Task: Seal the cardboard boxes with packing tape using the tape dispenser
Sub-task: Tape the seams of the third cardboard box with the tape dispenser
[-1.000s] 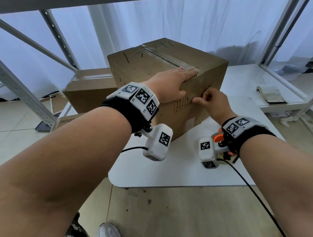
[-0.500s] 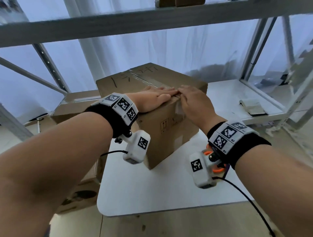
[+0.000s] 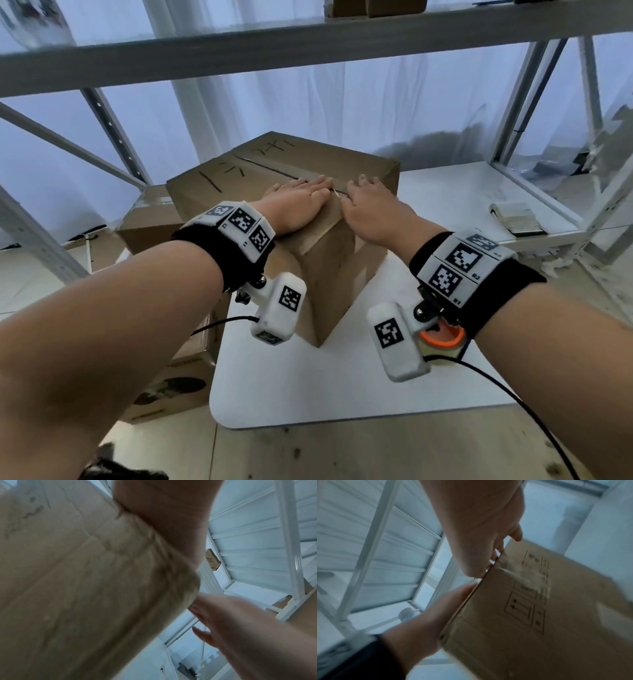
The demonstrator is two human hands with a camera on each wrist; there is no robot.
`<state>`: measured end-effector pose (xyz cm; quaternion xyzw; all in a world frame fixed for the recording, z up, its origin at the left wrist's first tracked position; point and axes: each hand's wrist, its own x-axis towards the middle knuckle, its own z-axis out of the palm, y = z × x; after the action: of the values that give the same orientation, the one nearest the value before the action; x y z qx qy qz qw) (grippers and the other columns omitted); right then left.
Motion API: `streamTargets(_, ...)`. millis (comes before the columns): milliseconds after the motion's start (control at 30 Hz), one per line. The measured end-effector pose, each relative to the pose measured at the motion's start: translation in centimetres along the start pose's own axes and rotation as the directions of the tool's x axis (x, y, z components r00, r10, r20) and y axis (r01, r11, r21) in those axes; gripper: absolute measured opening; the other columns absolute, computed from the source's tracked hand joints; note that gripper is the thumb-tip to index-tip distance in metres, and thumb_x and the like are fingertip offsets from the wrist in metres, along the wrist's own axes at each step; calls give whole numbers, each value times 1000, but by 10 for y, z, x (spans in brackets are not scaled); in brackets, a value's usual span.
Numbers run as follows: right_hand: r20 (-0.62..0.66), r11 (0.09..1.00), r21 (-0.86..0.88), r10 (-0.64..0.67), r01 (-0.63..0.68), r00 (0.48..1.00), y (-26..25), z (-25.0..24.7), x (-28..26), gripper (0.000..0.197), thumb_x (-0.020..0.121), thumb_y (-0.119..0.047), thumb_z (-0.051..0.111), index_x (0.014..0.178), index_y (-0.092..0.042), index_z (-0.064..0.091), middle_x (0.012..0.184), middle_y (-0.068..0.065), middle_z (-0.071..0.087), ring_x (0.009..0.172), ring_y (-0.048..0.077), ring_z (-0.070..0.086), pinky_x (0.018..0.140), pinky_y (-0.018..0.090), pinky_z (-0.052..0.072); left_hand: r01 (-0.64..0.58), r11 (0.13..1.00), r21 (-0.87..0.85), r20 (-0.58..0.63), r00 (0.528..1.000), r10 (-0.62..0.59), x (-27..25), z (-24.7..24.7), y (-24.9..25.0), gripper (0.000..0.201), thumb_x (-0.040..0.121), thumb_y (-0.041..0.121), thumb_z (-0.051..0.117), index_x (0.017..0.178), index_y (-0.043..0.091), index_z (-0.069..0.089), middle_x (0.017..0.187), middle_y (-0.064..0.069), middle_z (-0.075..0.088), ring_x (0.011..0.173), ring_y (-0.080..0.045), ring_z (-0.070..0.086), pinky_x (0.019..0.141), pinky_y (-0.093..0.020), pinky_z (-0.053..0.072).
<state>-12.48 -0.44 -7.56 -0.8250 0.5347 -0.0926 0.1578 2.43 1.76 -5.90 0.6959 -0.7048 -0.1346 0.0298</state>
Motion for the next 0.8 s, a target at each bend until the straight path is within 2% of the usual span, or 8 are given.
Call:
streamTargets(167, 74, 988, -153, 22, -11, 997, 4, -17, -1, 49, 101, -29, 20, 150, -25, 23, 160, -2, 9, 147, 27, 4, 110, 67, 3, 22, 989, -147, 103, 995, -7, -24, -9, 12, 49, 105, 33, 19, 151, 16, 17, 159, 4, 10, 146, -11, 7, 116, -27, 1)
streamTargets(300, 138, 967, -254, 38, -2, 990, -1, -28, -3, 47, 97, -17, 29, 143, -25, 37, 157, 2, 22, 146, 29, 11, 108, 67, 9, 62, 996, -69, 148, 988, -51, -44, -12, 34, 48, 106, 24, 20, 151, 8, 17, 159, -9, 10, 146, -22, 8, 116, -33, 3)
streamTargets(400, 128, 961, -275, 6, 30, 992, -5, -30, -7, 45, 95, -9, 31, 137, -16, 45, 147, 7, 37, 139, 29, 26, 110, 59, 21, 30, 994, 109, 87, 995, -39, -51, -14, 38, 47, 106, 27, 15, 151, 17, 20, 159, -4, 14, 145, -22, 13, 115, -36, 7)
streamTargets(500, 136, 979, -169, -95, 117, 986, -10, -25, -16, 49, 99, -7, 31, 147, -12, 32, 156, 11, 24, 141, 29, 27, 115, 38, 20, 16, 988, 152, 23, 1000, -20, -51, -15, 31, 47, 103, 37, 20, 150, 33, 22, 155, -4, 26, 143, -27, 19, 115, -46, 11)
streamTargets(567, 126, 981, -156, -94, 113, 988, -14, -21, -16, 50, 100, -7, 29, 150, -12, 26, 158, 11, 18, 142, 29, 26, 114, 34, 18, 24, 985, 169, 21, 999, -28, -50, -9, 29, 49, 103, 40, 18, 151, 32, 17, 158, -2, 18, 145, -24, 12, 114, -50, 5)
streamTargets(633, 134, 981, -175, -55, 78, 989, -15, -16, -12, 53, 99, -10, 27, 151, -15, 20, 160, 7, 13, 143, 28, 21, 117, 40, 18, -6, 993, 122, 68, 998, -3, -51, 0, 27, 52, 104, 39, 15, 153, 24, 8, 160, 1, 4, 147, -19, 2, 116, -49, -1)
streamTargets(700, 144, 978, -207, -8, 38, 990, -15, -17, -11, 55, 97, -11, 24, 152, -21, 19, 160, 0, 10, 144, 28, 18, 115, 50, 20, -26, 997, 76, 72, 997, 20, -52, 4, 16, 52, 104, 38, 13, 153, 22, 6, 160, 3, -1, 147, -15, -1, 117, -44, -2)
streamTargets(800, 147, 965, -261, 45, -5, 988, -17, -19, -14, 60, 96, -6, 24, 152, -26, 17, 160, -7, 8, 145, 25, 13, 113, 58, 15, 73, 996, 43, 53, 996, -75, -58, -7, -19, 52, 104, 39, 12, 152, 23, 8, 160, 5, 1, 147, -13, 0, 118, -41, -1)
